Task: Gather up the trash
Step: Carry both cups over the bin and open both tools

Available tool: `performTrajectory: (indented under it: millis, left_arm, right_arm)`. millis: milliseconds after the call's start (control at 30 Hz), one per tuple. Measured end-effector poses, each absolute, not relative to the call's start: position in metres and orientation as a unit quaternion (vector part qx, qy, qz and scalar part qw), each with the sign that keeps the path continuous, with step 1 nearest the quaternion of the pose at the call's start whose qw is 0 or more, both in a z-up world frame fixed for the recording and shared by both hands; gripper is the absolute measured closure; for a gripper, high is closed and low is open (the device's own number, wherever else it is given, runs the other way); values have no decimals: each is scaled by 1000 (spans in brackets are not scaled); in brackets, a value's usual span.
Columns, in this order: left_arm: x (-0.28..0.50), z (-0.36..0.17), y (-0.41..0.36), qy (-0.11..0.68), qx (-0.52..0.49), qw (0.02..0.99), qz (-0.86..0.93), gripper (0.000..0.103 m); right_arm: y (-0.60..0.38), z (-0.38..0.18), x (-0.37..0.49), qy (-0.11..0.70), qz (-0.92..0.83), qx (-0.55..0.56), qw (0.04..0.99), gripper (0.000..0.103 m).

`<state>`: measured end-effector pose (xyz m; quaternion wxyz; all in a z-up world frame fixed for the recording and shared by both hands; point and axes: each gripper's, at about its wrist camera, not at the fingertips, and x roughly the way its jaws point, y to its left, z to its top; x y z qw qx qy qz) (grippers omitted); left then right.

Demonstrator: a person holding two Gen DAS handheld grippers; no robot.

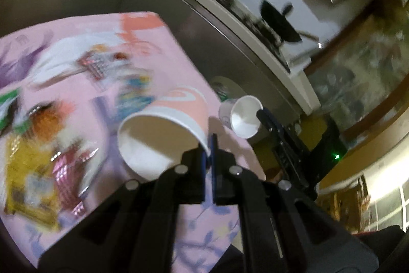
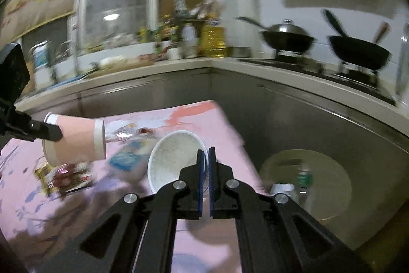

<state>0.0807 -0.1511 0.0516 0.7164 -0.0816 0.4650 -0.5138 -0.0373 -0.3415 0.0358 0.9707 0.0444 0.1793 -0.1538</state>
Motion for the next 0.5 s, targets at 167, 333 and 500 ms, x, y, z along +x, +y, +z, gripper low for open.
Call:
performTrajectory:
  millis: [167, 333, 500]
  left_arm:
    - [88, 55, -272, 471, -25, 687, -552, 100]
    - [92, 41, -378, 485, 12, 663, -570, 100]
    - [86, 11, -451, 502, 55, 651, -566, 100]
  right_arm:
    - [-433, 27, -62, 175, -223, 103, 953, 102]
    - [-515, -3, -73, 207, -273, 169, 924, 102]
    - [-540, -30, -71, 231, -286, 198, 908, 102]
